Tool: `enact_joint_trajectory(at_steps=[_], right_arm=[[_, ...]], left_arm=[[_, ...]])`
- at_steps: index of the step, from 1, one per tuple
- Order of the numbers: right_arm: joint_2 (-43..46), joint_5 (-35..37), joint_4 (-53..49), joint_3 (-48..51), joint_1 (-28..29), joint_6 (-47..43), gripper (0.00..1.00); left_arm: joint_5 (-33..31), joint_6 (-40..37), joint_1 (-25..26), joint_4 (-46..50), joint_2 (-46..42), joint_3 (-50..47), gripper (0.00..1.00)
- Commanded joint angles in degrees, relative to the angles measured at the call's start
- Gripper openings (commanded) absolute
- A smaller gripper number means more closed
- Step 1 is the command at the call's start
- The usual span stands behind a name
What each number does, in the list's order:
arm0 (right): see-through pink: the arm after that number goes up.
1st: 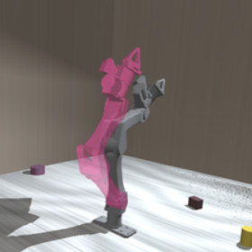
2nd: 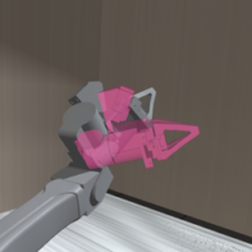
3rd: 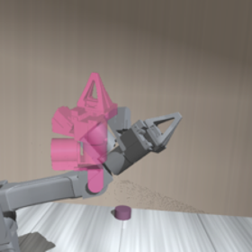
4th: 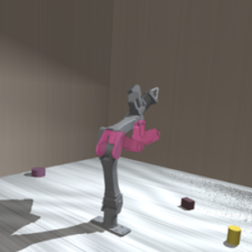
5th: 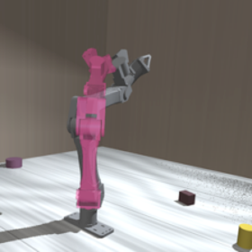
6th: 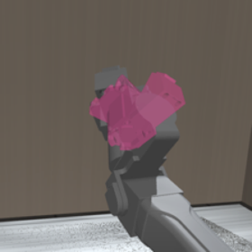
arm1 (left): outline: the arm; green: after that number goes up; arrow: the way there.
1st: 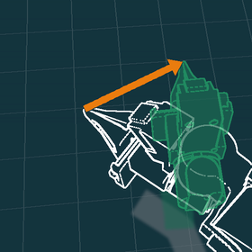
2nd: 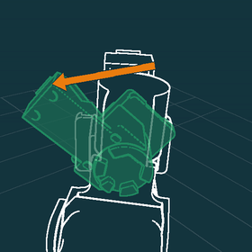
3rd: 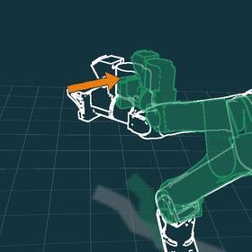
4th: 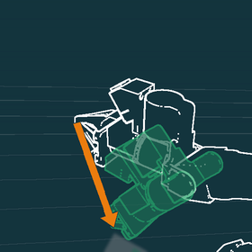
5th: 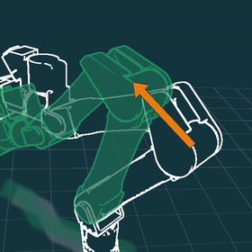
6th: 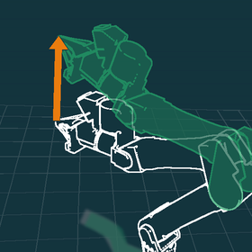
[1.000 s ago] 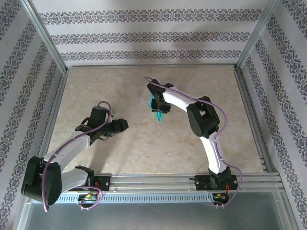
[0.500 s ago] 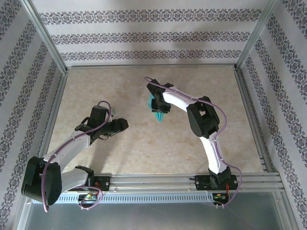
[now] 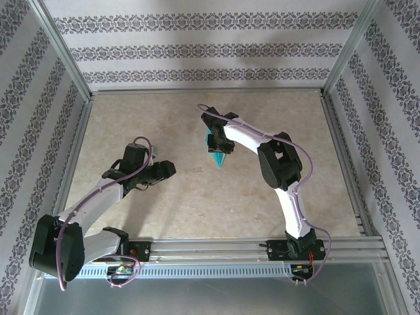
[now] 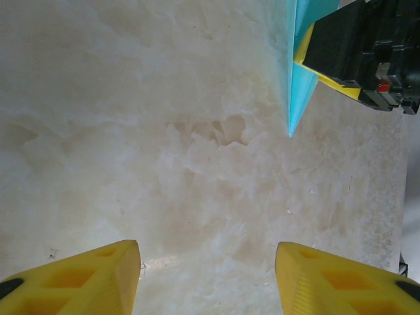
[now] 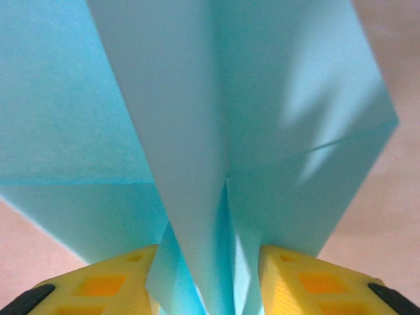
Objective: Fold a paper plane with a square sheet of paper (fold left side to right side)
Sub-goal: Place the paper plane at the center of the table.
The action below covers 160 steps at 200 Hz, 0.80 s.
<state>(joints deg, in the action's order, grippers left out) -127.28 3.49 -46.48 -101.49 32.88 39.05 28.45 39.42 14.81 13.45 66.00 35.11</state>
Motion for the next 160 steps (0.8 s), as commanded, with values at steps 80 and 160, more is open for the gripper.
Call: enact_joint_trajectory(at_steps=[80,160], right_arm=[[3.76,2.14,-1.64,0.33,0.6,-0.12,0.47],[1.78,-1.52,0.68,2.26,0.15,1.03,0.49]], left_arm=[[-0.09,-0.48,-0.84,2.81,-0.92,2.06,0.57],[-0.08,-0.57,-0.83,2.89,-0.95,2.12,0.57]])
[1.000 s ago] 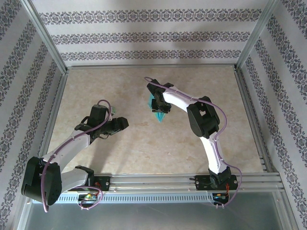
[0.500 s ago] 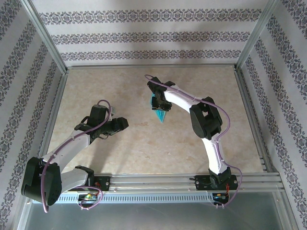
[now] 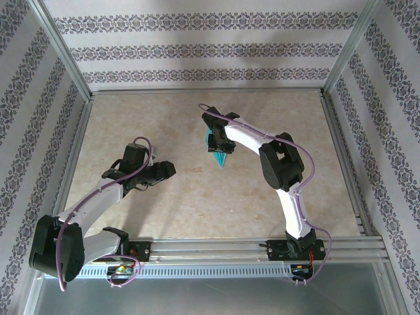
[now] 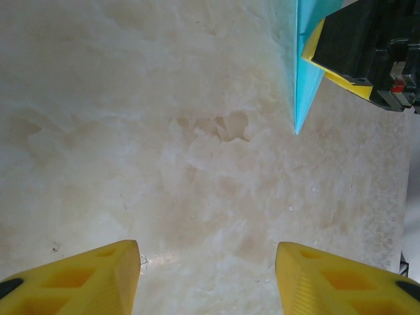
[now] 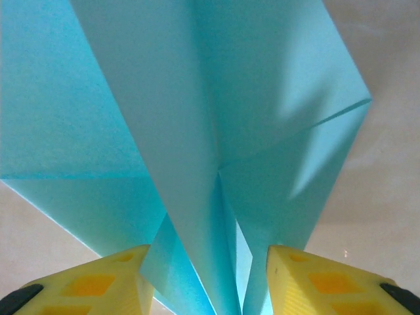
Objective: Fold a paper plane with a square sheet of paper (fold left side to right side)
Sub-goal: Place the paper plane at the center of the table.
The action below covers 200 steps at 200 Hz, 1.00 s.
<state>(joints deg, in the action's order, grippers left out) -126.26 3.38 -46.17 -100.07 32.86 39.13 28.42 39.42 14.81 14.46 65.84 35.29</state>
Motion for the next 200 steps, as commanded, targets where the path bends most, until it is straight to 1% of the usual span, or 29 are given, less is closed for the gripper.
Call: enact_joint_trajectory(at_steps=[1,25,42,73,85,103,200], right_arm=[[0.71,-1.43,0.38,0.84,0.18,0.94,0.49],[0.53,-2.29,0.63,1.08,0.18,1.03,0.48],[0.73,-3.14,0.9,1.2,0.27,1.03,0.43],[0.66,-4.24,1.44,1.46,0.45,1.29,0.43],[0.41,-4.64,1.52,1.37,0.54,1.29,0.4],[0.53,-4.84,1.61,1.2,0.69,1.29,0.39],[0.65,-6.41,2.56,1.19,1.12,1.95,0.39]], left_arm=[[-0.05,-0.57,-0.83,1.93,-0.8,1.92,0.57],[-0.04,-0.57,-0.83,1.89,-0.52,2.15,0.57],[-0.11,-0.48,-0.83,1.8,-0.52,2.15,0.57],[-0.02,-0.48,-0.83,1.89,-0.58,2.15,0.57],[-0.02,-0.48,-0.84,1.98,-0.65,2.2,0.57],[-0.16,-0.62,-0.83,2.24,-0.73,2.24,0.57],[-0.21,-0.66,-0.83,2.07,-0.61,2.15,0.57]])
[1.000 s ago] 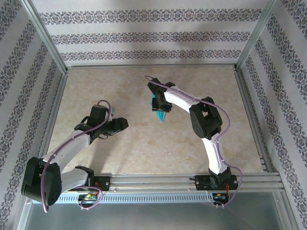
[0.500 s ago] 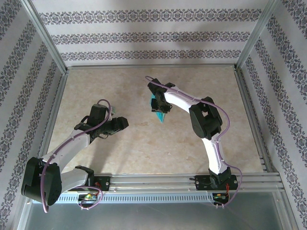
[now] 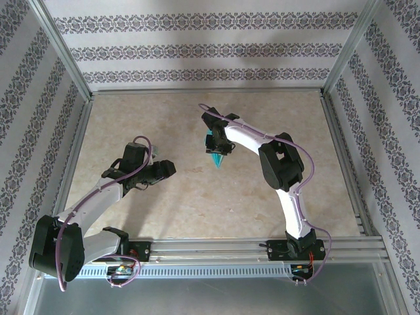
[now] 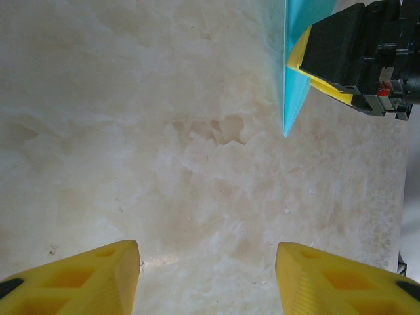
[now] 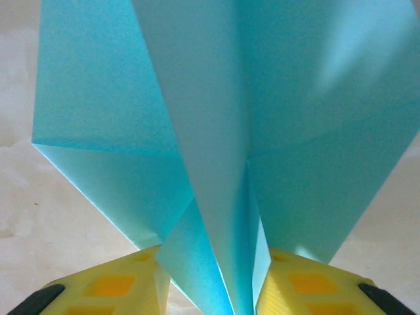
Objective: Fold a paper plane with a square sheet of paper (fold left side to right side)
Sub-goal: Place the paper plane at the center of the table.
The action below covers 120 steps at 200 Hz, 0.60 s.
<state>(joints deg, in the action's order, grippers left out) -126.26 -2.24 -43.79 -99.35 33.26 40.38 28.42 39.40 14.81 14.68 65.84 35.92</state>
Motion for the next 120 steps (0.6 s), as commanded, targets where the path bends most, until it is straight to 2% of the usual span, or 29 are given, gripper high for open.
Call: enact_joint_trajectory(at_steps=[1,71,120], right_arm=[[0.66,-0.82,0.19,0.47,0.74,0.73,0.39],[3.77,2.33,-1.7,1.44,0.8,-0.68,0.4],[14.69,1.44,-2.65,4.28,1.37,-4.27,0.48]], left_arm=[[-0.21,-0.64,-0.83,1.85,-0.58,1.52,0.57],[-0.67,-1.32,-0.83,2.87,-0.72,2.77,0.57],[-3.74,-4.83,-1.23,6.67,-1.15,8.1,0.62]])
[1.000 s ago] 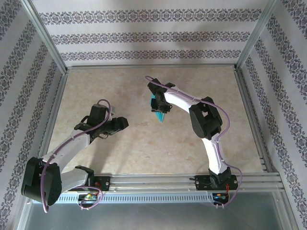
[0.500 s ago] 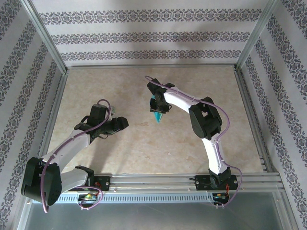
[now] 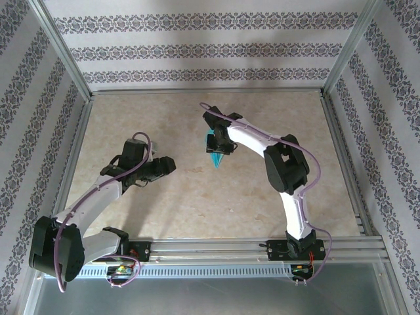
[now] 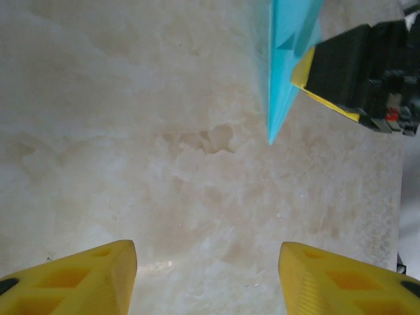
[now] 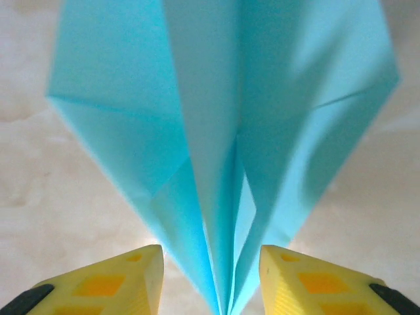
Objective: Fold a paper plane with a square sheet of paper (fold left side to right side)
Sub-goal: Place the paper plane at the center of the table, then reset both arms
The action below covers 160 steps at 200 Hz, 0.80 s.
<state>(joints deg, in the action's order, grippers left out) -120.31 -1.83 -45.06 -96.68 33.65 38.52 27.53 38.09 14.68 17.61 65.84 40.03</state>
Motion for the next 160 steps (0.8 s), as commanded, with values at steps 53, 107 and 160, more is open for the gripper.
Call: enact_joint_trajectory(at_steps=[53,107,160], right_arm=[[28.07,3.18,-1.0,10.8,-0.51,-8.27,0.65],[50.87,2.59,0.85,25.43,-8.83,-11.43,0.98],[64.75,-2.1,6.26,38.74,-23.33,-15.29,0.98]], left_arm=[[-11.1,-6.88,-3.42,4.81,-5.61,6.16,0.72],[-20.22,-9.6,-4.73,3.11,-12.03,3.69,1.0],[-25.48,-14.88,-5.54,3.39,-10.91,3.94,1.0]])
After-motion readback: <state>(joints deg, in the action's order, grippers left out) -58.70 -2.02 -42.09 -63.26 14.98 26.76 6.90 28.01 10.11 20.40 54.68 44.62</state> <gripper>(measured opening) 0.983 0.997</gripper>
